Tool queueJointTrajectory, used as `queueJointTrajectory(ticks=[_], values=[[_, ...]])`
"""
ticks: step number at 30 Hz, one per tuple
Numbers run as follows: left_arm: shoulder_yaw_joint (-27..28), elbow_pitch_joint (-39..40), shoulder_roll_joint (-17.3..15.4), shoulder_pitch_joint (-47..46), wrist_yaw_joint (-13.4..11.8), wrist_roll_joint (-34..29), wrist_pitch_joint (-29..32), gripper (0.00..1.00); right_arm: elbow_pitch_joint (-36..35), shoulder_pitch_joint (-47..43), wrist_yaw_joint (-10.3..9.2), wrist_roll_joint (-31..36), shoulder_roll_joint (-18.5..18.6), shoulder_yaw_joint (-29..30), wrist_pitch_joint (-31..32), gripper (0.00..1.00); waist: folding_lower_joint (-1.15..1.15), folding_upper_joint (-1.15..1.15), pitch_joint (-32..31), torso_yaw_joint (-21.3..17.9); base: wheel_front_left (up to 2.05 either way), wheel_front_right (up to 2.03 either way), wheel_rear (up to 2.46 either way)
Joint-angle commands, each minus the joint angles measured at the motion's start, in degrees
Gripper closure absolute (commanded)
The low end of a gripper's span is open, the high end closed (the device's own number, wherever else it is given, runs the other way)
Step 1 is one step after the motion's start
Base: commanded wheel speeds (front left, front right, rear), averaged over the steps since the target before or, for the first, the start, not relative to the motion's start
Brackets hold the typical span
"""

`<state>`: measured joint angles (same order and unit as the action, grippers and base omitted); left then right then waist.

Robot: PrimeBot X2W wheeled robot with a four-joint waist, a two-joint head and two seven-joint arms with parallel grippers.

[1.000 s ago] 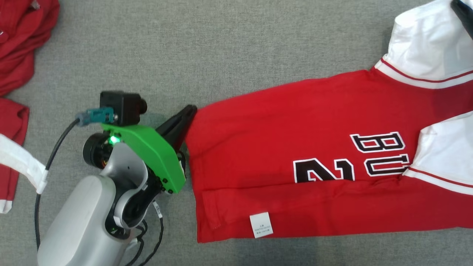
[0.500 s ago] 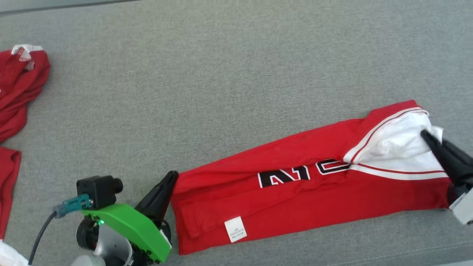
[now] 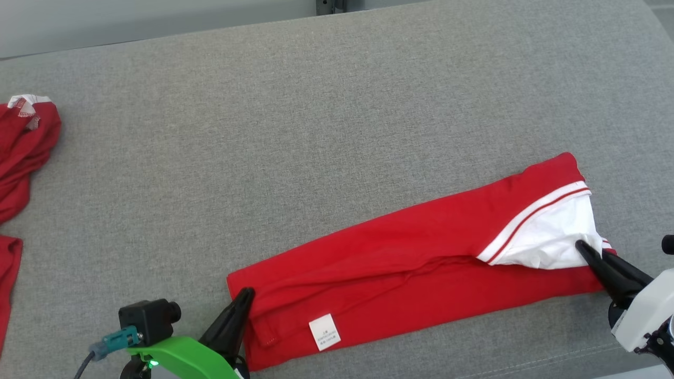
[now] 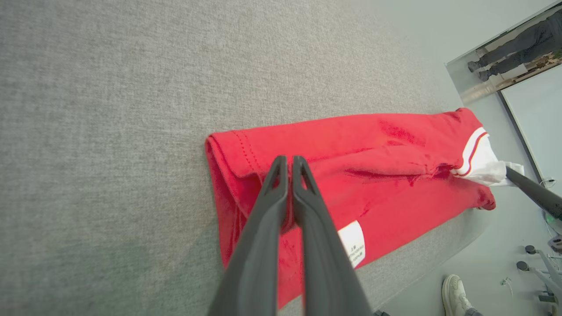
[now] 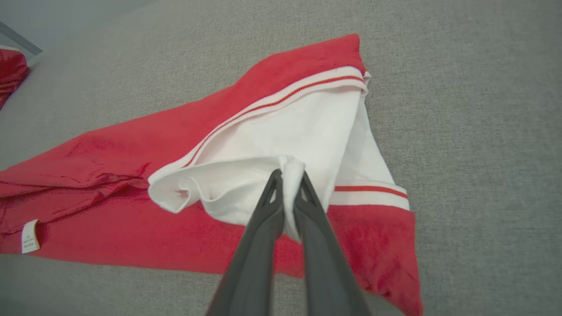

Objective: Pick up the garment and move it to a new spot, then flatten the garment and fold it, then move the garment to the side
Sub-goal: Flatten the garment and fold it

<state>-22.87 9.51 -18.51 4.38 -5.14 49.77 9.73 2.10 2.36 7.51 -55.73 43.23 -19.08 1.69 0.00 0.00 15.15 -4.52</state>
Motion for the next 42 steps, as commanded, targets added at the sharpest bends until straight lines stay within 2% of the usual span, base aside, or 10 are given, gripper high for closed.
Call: queueJointTrajectory(ticks=[1, 2, 6, 11, 17, 29, 33, 34, 35, 42], values=[[-0.5, -0.6, -0.6, 1.1, 0.2, -1.2, -0.4, 0.24, 0.9, -0.4, -0.04, 0.7, -0.2, -0.1, 0.8, 0.0, 0.0, 0.0, 0.0, 0.2, 0.0, 0.0, 0.0], [-1.2, -1.2, -0.9, 1.5, 0.5, -2.7, -1.2, 0.0, 1.5, -0.8, -0.04, 1.1, -0.2, -0.2, 1.6, 0.0, 0.0, 0.0, 0.0, 0.3, 0.0, 0.0, 0.0], [-2.4, -4.6, -1.3, 2.8, -0.4, -9.0, -7.7, 0.0, 1.4, -0.4, -0.04, 0.9, -0.3, 2.8, 1.9, 0.0, 0.0, 0.0, -0.1, 0.2, 0.0, 0.0, 0.0], [-0.4, -8.4, 0.5, 3.6, -4.4, -17.2, -21.5, 0.0, 0.1, 2.8, -0.01, 1.7, 0.1, 8.5, 4.9, 0.0, 0.0, 0.0, 0.7, -0.5, 0.0, 0.0, 0.0], [4.2, -10.1, 5.3, 1.5, -6.3, -24.6, -25.0, 0.0, 5.6, 8.8, -0.01, 6.0, -4.1, 7.3, 13.3, 0.0, 0.0, 0.0, 2.4, 0.3, 0.0, 0.0, 0.0], [11.9, -12.7, 13.4, 1.2, -1.5, -34.9, -24.9, 0.0, 25.0, 16.0, -0.13, 11.4, -9.7, 1.4, 15.1, 0.0, 0.0, 0.0, 3.7, 3.4, 0.0, 0.0, 0.0], [14.0, -13.7, 14.8, 1.9, 0.5, -36.2, -24.9, 0.0, 27.1, 14.8, 0.01, 6.0, -12.4, -3.0, 18.3, 0.0, 0.0, 0.0, 2.7, 4.1, 0.0, 0.0, 0.0], [14.4, -13.9, 15.0, 2.0, 0.7, -36.3, -24.9, 0.0, 26.1, 14.3, 0.31, 4.3, -12.9, -4.3, 18.5, 0.26, 0.0, 0.0, 2.4, 4.2, 0.0, 0.0, 0.0], [14.6, -14.1, 15.1, 2.2, 1.0, -36.5, -24.9, 0.0, 25.4, 13.9, 0.32, 2.4, -13.2, -4.6, 17.9, 1.0, 0.0, 0.0, 2.1, 4.2, 0.0, 0.0, 0.0], [15.7, -14.7, 15.5, 3.0, 2.2, -37.2, -24.9, 0.0, 24.3, 14.7, -0.11, -6.9, -7.3, -1.8, 10.5, 1.0, 0.0, 0.0, 0.8, 3.5, 0.0, 0.0, 0.0]])
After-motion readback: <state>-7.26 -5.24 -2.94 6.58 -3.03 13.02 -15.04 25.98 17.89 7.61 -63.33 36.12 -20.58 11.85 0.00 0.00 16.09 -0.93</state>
